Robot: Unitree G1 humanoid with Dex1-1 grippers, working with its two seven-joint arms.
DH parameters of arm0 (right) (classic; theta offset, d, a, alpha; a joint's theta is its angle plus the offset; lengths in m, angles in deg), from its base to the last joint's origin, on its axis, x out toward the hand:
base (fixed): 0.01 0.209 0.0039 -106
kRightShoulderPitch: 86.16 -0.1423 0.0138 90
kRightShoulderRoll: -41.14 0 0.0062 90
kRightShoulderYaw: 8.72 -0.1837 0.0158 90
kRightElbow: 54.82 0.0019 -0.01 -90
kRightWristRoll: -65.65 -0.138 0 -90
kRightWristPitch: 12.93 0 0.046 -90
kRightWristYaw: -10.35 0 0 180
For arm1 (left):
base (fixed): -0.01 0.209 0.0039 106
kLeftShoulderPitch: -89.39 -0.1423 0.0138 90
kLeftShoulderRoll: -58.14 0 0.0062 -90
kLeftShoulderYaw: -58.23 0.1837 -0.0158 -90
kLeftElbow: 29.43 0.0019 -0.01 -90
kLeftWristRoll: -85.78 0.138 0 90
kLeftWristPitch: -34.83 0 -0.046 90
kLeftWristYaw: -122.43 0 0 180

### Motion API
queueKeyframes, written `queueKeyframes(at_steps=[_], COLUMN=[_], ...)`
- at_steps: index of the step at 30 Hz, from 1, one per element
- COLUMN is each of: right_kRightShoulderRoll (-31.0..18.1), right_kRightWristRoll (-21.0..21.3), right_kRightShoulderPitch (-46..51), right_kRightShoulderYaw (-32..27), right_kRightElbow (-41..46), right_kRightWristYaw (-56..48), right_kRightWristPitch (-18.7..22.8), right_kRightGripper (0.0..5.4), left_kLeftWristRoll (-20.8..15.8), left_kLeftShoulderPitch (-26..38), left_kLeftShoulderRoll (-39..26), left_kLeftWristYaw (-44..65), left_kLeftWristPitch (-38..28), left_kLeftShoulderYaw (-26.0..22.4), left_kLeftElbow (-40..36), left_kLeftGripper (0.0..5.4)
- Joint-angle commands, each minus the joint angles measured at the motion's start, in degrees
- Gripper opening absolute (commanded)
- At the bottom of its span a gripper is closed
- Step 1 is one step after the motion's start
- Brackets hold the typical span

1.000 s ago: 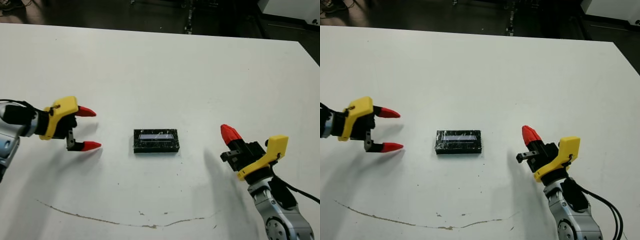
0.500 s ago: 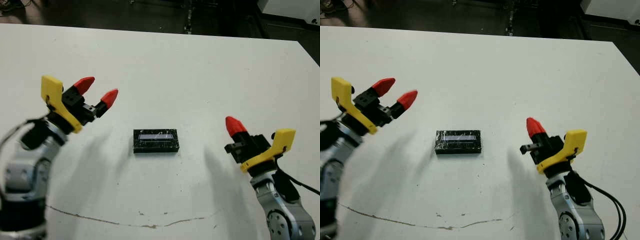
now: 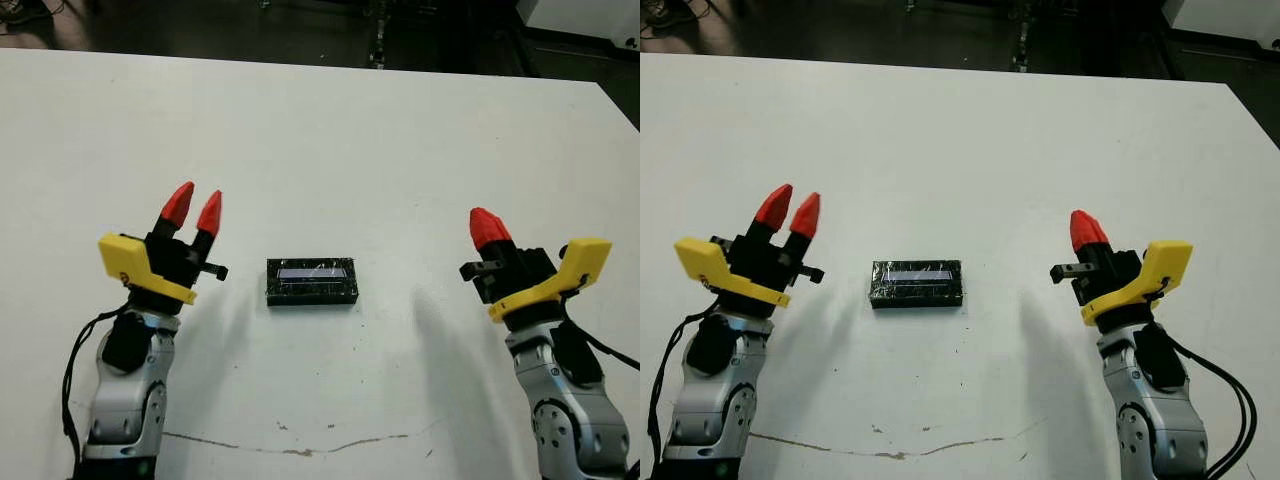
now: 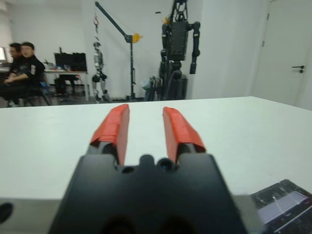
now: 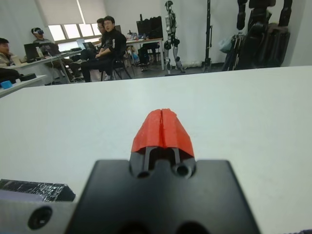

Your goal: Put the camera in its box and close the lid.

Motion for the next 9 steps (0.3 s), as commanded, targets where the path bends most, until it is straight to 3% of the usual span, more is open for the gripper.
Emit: queueKeyframes(at_steps=[1,7,9], right_kRightShoulderRoll=[0.35,0.70,0.88], right_kRightWristRoll=[0.71,1.29,1.51], right_kRightShoulderPitch=[-0.13,0.02,0.14], right_kRightShoulderYaw=[-0.35,-0.02,0.01], right_kRightElbow=[-0.74,-0.71,-0.56], right_kRightWristYaw=[0.57,0.59,0.67], right_kRightWristPitch=[-0.99,-1.03,-0.90], right_kRightGripper=[0.00,0.00,0.00], left_kLeftWristRoll=[-0.24,-0.78,-0.95], left_kLeftShoulderPitch=[-0.84,-0.63,-0.53], left_kLeftShoulderRoll=[-0.18,-0.54,-0.60], left_kLeftWristYaw=[-0.86,-1.42,-1.38], left_kLeftWristPitch=[-1.13,-1.04,-1.18], left_kLeftShoulderYaw=[-0.37,-0.49,-0.41], left_kLeftElbow=[0.19,-0.14,-0.26], left_kLeftGripper=[0.89,0.00,0.00])
